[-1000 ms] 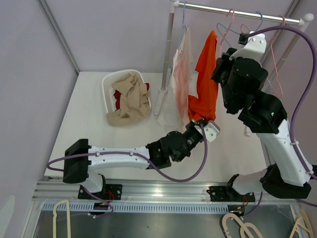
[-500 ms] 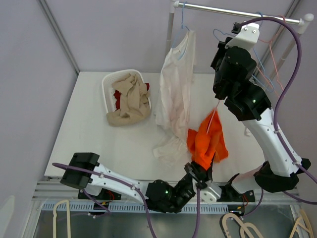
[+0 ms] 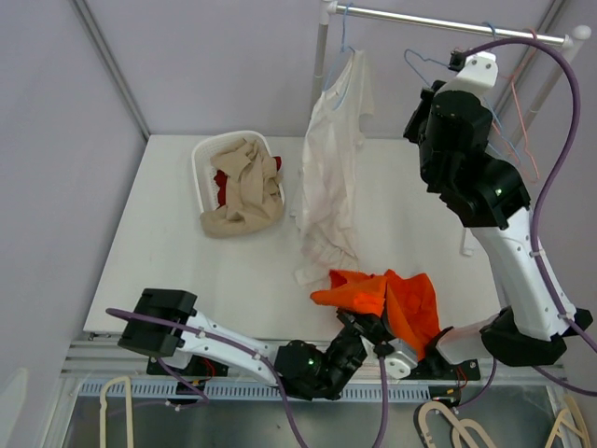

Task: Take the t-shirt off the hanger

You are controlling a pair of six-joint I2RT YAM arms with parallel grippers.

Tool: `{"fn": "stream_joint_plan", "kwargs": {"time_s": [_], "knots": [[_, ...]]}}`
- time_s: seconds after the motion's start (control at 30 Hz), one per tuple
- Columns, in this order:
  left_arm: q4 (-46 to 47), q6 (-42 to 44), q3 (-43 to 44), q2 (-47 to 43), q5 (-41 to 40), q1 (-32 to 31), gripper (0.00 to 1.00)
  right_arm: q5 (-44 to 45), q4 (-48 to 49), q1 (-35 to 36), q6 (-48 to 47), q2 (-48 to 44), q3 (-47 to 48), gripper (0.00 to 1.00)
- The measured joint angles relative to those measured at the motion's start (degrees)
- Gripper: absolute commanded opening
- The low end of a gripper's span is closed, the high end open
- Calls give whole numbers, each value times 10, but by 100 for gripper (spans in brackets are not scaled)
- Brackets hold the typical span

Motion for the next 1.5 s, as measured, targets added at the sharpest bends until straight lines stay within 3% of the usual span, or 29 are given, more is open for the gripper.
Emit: {"fn": "stream_joint_plan", "kwargs": {"time_s": [0.03, 0.07, 0.1, 0.13, 0.23, 0.37, 0.43, 0.53, 0.73, 1.1, 1.5], "knots": [[2, -5, -16, -8, -8, 0, 1, -31, -22, -18, 22, -10, -18, 6], [3, -14, -29, -15, -13, 0, 1, -63, -36, -38, 41, -24, -47, 20], [5, -22, -44, -21, -19, 0, 1, -90, -51, -59, 59, -40, -89, 26], [7, -35, -60, -28, -26, 0, 1, -113, -59, -75, 74, -56, -134, 44], [11, -77, -99, -38, -42, -2, 1, -181, -92, -96, 113, -98, -280, 81], [-29, -186, -114, -38, -45, -11, 1, -266, -125, -112, 131, -122, -398, 83], [-98, -269, -113, -43, -32, -13, 1, -303, -136, -128, 131, -136, -419, 84], [-236, -414, -105, -58, 36, -14, 1, -382, -145, -162, 113, -156, -418, 84], [-358, -556, -71, -71, 152, -20, 1, -537, -163, -164, 56, -119, -370, 83], [-484, -659, -71, -145, 352, -23, 1, -580, -196, -17, 8, 3, -361, 80], [-545, -695, -132, -273, 394, -23, 1, -593, -198, 108, -14, 78, -393, 76]]}}
